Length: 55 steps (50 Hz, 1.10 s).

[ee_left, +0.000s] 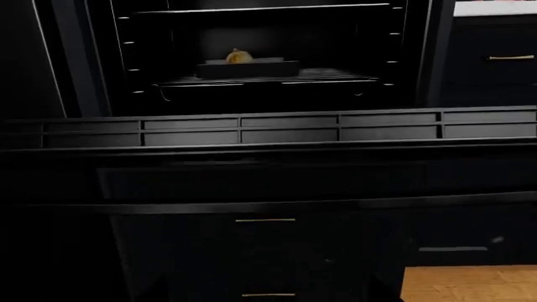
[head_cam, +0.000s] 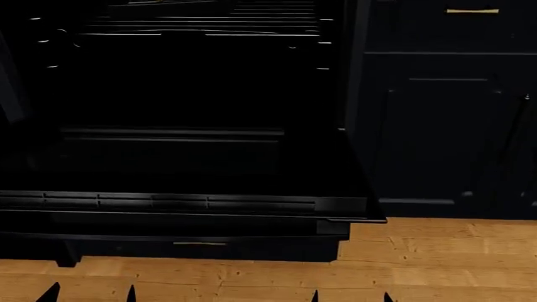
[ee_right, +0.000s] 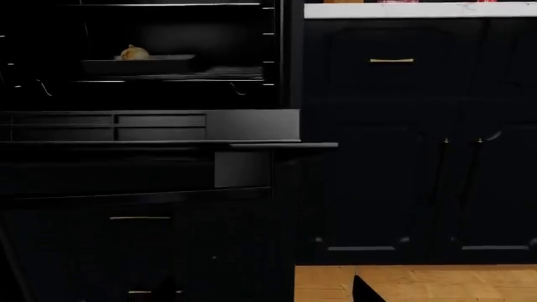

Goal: Close the oven door

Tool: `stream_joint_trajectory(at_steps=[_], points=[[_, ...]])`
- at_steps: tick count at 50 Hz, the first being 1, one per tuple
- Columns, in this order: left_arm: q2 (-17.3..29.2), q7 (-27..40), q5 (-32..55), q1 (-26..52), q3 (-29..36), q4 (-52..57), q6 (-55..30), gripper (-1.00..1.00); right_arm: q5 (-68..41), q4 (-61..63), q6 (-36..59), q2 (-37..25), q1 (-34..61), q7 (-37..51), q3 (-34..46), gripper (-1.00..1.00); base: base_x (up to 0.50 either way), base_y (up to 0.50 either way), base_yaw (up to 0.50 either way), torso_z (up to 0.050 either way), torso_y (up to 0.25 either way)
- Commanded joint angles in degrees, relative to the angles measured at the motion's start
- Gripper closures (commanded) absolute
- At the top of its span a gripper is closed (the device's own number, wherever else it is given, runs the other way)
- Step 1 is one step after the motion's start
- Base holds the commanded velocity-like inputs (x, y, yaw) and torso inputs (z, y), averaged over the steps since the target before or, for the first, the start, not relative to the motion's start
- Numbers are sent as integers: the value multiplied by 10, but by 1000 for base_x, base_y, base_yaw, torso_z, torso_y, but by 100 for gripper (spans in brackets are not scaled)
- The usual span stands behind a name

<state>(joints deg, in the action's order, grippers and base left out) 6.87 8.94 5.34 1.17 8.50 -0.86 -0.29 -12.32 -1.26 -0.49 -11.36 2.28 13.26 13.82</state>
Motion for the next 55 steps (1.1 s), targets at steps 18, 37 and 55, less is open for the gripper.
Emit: stream_joint_trajectory(at_steps=[18,37,55], points=[[11,15,10,0,14,1,4,-100,-6,1,-3,-6,0,5,7,-100,0,0,0,-50,0],[17,22,18,3,22,0,2,-100,-12,-5,-3,-9,4,8,11,-100,0,0,0,-50,0],[23,28,22,5,29,-4,6,-100,-13,-4,-3,-12,5,13,17,-100,0,0,0,-50,0]])
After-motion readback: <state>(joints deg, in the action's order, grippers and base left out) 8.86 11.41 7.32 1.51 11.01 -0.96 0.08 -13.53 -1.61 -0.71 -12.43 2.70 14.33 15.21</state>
